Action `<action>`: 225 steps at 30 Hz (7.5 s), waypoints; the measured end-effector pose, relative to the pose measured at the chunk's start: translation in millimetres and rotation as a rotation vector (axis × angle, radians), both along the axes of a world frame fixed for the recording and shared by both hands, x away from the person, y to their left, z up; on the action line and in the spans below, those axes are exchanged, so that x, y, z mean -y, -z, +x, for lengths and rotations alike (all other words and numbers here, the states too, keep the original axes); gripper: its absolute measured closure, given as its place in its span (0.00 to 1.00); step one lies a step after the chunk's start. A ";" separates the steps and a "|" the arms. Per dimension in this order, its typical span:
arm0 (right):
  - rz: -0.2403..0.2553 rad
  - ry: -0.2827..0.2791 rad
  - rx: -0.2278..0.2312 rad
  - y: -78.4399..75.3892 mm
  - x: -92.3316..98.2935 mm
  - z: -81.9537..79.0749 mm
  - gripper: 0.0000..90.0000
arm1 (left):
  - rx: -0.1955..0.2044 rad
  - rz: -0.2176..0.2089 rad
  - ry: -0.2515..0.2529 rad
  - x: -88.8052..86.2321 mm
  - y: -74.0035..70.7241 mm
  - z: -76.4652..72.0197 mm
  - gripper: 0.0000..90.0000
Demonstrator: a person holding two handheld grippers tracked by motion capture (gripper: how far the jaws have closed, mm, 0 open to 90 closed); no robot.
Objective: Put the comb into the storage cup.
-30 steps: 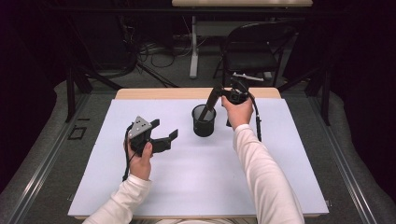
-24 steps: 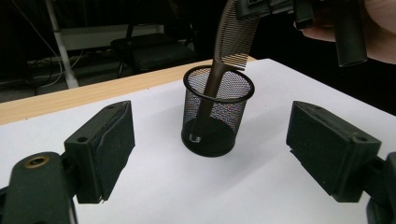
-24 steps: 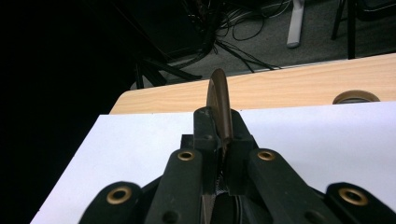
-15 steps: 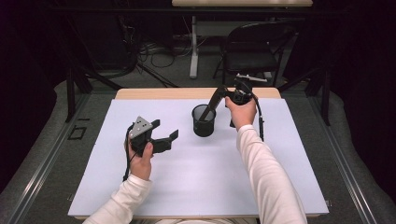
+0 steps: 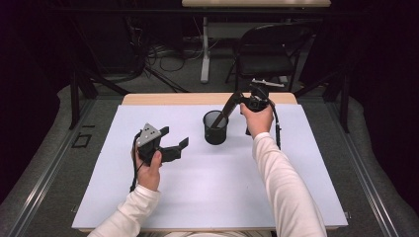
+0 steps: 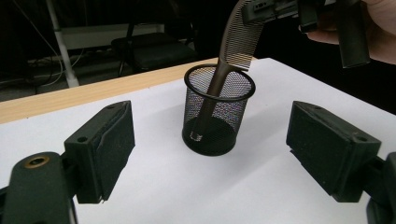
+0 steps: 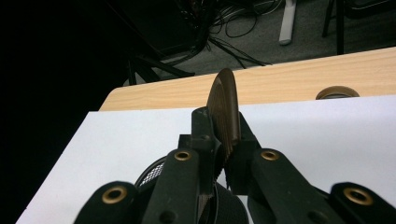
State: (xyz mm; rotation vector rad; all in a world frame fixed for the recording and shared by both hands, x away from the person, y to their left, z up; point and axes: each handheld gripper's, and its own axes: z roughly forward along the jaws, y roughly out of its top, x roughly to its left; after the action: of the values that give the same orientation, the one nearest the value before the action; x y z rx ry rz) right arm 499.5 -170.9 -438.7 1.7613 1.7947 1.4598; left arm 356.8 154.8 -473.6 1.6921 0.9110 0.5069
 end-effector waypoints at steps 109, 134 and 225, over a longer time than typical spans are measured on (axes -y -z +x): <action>-0.249 -0.131 0.238 -52.2 28.6 -65.2 0.19 | -0.015 -0.029 0.000 -12.3 -7.3 2.0 0.18; -0.219 -0.256 0.301 -40.3 32.9 -125.2 0.00 | -0.022 -0.034 0.006 -28.0 -17.0 2.5 0.18; -0.320 0.022 0.234 90.5 122.8 -175.1 0.01 | -0.026 -0.058 -0.016 -52.5 -14.2 11.0 0.18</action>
State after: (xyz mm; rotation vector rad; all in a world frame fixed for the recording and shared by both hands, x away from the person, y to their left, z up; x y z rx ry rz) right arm 324.3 -293.8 -529.2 1.3891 1.7639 1.2292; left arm 367.8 207.3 -459.4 1.6438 0.9496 0.4662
